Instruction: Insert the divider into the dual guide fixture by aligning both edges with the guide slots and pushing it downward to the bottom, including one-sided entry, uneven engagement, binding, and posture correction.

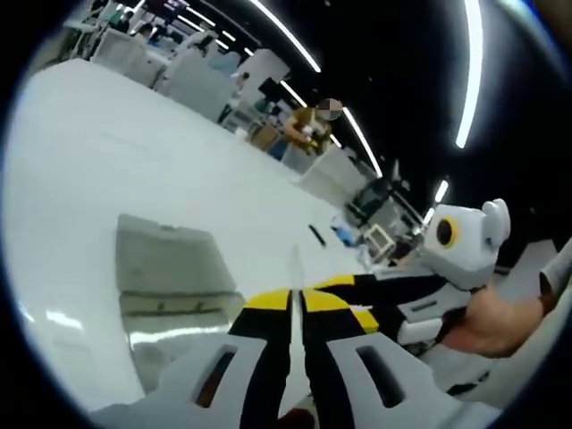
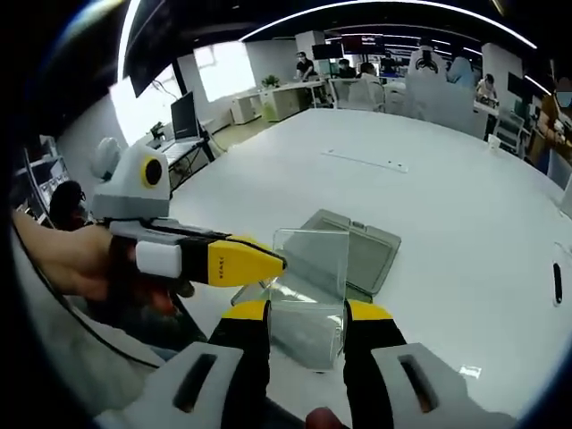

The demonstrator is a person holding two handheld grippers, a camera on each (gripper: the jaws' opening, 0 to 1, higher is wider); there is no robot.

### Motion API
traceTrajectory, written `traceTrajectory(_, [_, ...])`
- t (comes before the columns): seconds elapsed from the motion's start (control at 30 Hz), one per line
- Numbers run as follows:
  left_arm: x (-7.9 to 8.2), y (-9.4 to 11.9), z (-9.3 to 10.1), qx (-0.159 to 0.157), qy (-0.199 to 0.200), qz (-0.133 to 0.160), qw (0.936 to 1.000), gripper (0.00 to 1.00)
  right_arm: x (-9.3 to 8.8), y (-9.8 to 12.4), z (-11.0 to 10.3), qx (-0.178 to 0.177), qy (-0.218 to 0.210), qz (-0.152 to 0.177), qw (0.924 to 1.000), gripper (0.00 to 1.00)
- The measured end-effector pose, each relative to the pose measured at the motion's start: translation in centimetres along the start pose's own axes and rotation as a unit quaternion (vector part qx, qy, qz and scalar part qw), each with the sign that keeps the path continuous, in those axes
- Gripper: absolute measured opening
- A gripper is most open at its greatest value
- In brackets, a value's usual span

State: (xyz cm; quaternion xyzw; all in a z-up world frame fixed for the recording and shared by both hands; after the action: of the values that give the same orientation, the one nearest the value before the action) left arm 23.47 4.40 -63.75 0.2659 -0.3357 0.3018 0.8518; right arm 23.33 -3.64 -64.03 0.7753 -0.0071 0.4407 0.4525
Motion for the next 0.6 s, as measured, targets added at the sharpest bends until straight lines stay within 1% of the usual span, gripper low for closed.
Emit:
traceTrajectory(0.43, [-0.11,-0.09,0.01,-0.001,0.02,0.006,0.9998,0.0,0.07,-0.01,-0.19,0.0,-0.007,0.001,1.0,0.27])
traceTrajectory(0.6, [-0.04,-0.04,-0.01,-0.002,0.038,0.009,0.9992,0.0,0.16,-0.04,-0.19,0.0,-0.007,0.002,1.0,0.27])
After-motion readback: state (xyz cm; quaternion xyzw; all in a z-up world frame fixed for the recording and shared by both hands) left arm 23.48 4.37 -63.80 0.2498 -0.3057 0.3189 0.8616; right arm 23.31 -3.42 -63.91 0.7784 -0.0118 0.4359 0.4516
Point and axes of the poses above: the point that each gripper's makers call its tool centre point, and the gripper's own axes: y roughly backward along the fingers, z roughly to its right, x roughly out of its top, the point moved 4 cm from there along y, roughly backward along the fingers, and after that the axes turned 4 degrees about -y, right-handed, at the moved point
